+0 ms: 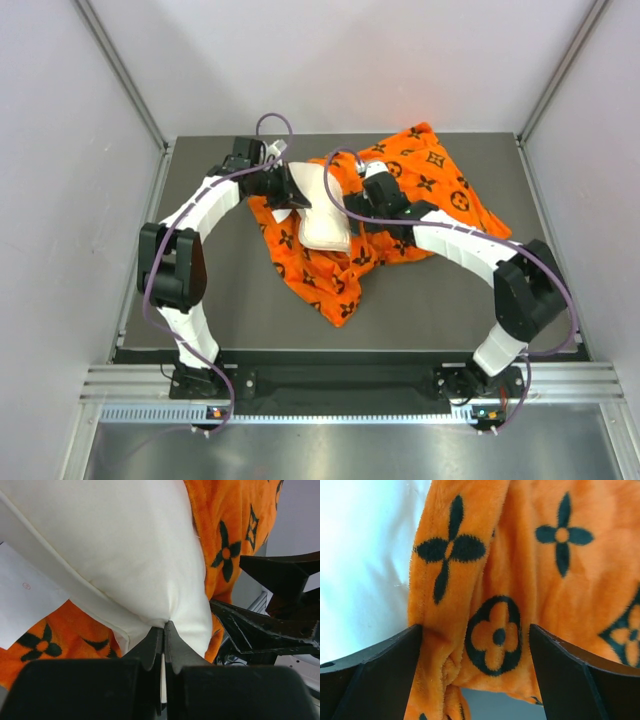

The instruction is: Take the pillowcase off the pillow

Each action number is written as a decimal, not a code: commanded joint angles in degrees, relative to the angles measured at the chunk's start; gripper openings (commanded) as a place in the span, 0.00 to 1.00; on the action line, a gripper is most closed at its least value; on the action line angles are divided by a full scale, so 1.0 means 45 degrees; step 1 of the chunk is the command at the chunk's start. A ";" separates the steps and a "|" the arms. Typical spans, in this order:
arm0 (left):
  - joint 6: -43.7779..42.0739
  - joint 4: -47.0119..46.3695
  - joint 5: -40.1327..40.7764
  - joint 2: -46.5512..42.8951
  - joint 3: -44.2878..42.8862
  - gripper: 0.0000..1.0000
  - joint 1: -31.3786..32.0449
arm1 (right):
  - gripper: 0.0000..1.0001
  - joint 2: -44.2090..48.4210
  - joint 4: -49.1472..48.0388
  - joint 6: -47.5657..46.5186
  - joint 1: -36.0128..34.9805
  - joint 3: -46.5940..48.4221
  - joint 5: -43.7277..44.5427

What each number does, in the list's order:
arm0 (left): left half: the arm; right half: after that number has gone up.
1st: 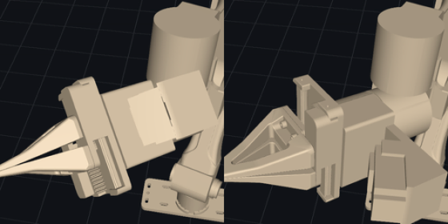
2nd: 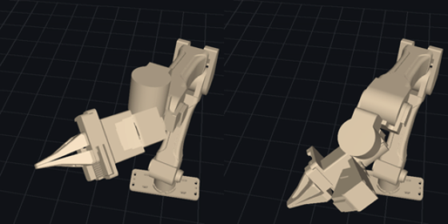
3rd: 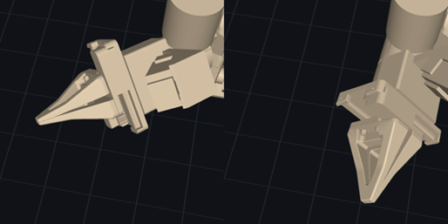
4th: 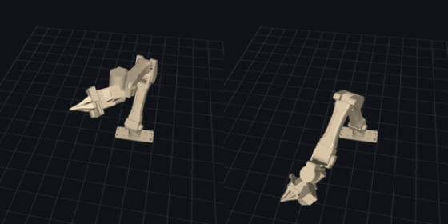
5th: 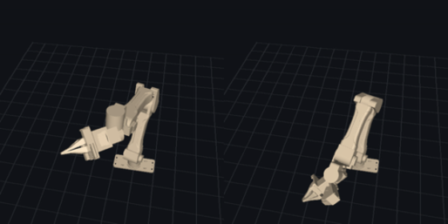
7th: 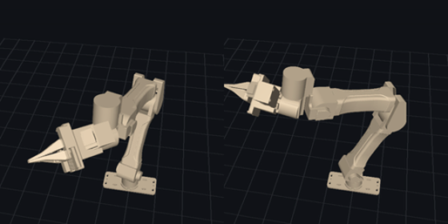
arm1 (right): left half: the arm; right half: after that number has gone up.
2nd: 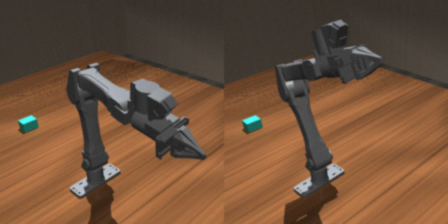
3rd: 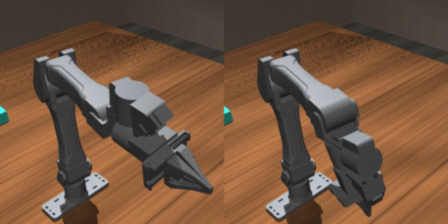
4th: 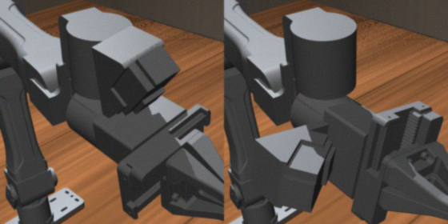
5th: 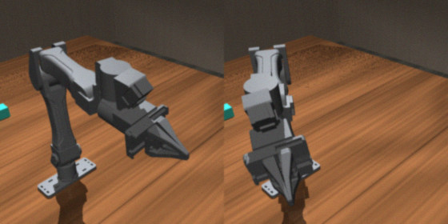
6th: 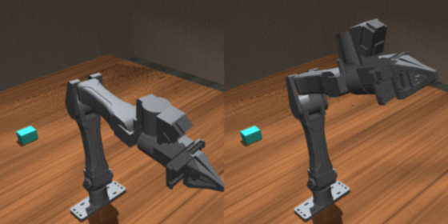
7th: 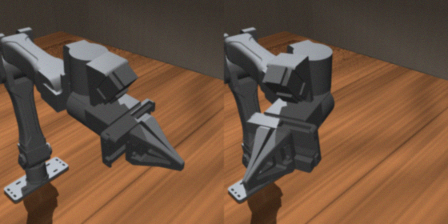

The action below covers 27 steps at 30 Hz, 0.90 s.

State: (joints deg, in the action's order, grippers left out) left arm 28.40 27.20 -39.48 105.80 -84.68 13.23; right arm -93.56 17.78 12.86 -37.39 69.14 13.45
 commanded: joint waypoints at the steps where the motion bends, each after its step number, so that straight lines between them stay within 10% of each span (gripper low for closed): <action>1: -0.0101 -0.1220 -0.0366 -0.0522 -0.0127 0.00 -0.0070 | 0.85 -0.0614 -0.0338 0.0500 -0.0110 0.0397 -0.0938; 5: 0.0445 -0.1473 -0.0523 -0.0639 -0.0068 0.00 -0.0284 | 0.55 -0.0772 -0.0104 0.0755 -0.0090 0.0065 -0.1192; 7: 0.0583 -0.1728 -0.0425 -0.0756 0.0029 0.00 -0.0304 | 0.19 -0.0713 0.0188 0.0872 -0.0032 -0.0052 -0.1038; 11: 0.0583 -0.1690 -0.0542 -0.0796 0.0205 0.00 -0.0382 | 0.00 -0.0499 0.0443 0.1008 0.0241 -0.0345 -0.0784; 27: 0.0191 -0.0967 0.0044 -0.1967 0.1376 0.00 -0.2237 | 0.00 0.1844 0.1576 -0.0103 0.2994 -0.1654 0.0467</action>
State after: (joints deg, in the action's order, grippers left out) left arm 30.06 26.57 -40.66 102.50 -78.94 7.20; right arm -88.75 20.43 16.05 -27.09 63.31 11.44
